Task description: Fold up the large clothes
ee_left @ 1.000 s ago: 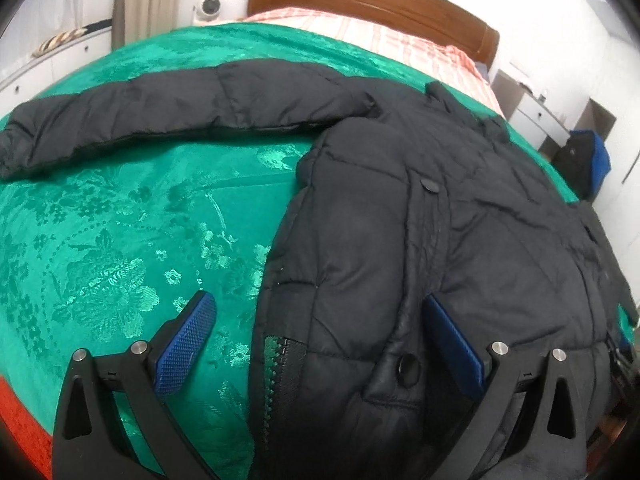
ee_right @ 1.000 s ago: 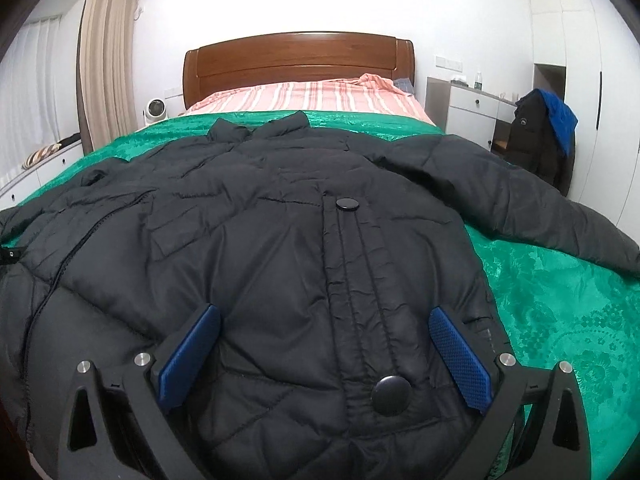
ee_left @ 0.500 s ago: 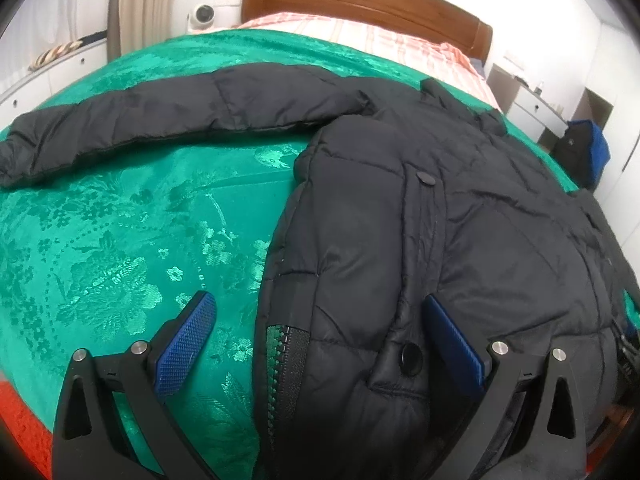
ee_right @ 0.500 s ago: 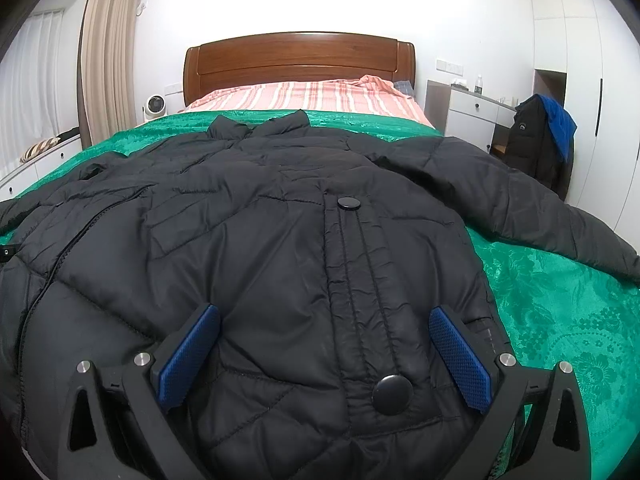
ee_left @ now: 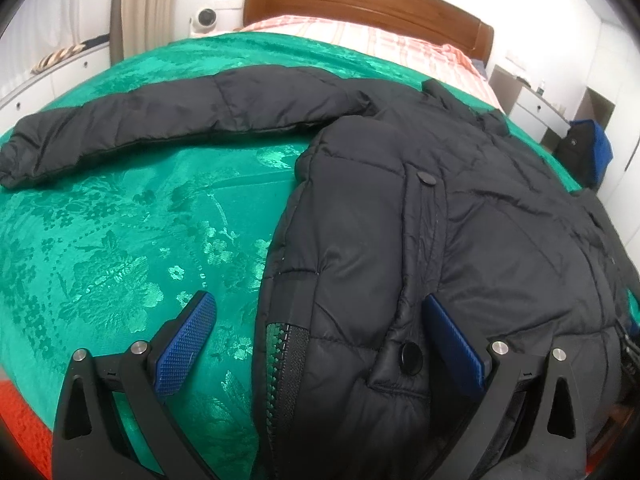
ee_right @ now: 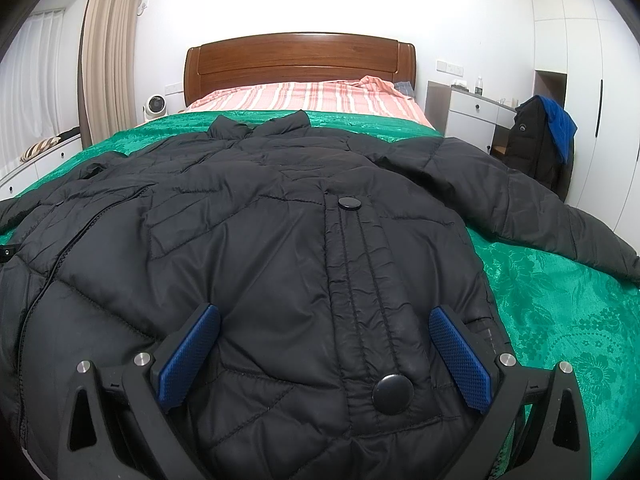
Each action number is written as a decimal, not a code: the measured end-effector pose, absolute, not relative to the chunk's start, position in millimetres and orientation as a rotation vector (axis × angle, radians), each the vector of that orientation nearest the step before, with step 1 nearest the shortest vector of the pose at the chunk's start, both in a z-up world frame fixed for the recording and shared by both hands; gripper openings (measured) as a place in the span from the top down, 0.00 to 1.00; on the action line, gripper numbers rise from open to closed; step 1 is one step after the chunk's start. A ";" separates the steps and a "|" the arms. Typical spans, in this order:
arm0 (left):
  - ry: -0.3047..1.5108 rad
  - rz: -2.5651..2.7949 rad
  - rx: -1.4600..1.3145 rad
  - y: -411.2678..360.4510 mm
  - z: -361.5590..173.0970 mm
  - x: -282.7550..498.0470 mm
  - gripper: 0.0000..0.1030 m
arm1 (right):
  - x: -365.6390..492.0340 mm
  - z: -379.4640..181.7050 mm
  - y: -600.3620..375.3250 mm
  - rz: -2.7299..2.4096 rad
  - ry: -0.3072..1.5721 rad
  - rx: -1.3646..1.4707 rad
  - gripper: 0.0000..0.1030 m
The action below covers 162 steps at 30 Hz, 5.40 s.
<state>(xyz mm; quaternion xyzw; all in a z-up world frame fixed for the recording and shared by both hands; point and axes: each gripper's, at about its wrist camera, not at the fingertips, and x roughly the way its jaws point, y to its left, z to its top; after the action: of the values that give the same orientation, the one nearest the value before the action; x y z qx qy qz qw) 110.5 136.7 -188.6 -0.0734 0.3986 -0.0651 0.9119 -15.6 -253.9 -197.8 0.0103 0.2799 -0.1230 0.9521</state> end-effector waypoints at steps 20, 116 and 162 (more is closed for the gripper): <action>0.820 -0.131 -0.149 137.5 -188.1 111.6 0.00 | -15.8 -198.1 -253.5 -0.252 0.568 0.020 0.00; 0.772 -0.099 -0.123 137.5 -191.0 98.6 0.00 | 10.2 -194.0 -248.0 -0.048 0.583 0.125 0.02; 0.773 -0.099 -0.123 137.2 -190.9 98.8 0.00 | 8.7 -198.2 -245.2 -0.060 0.583 0.110 0.01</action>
<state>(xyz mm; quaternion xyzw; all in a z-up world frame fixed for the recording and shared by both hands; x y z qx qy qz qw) 98.8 137.2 -190.9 -0.0601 0.3766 -0.0483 0.9232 8.7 -245.2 -198.2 0.0543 0.2870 -0.0297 0.9559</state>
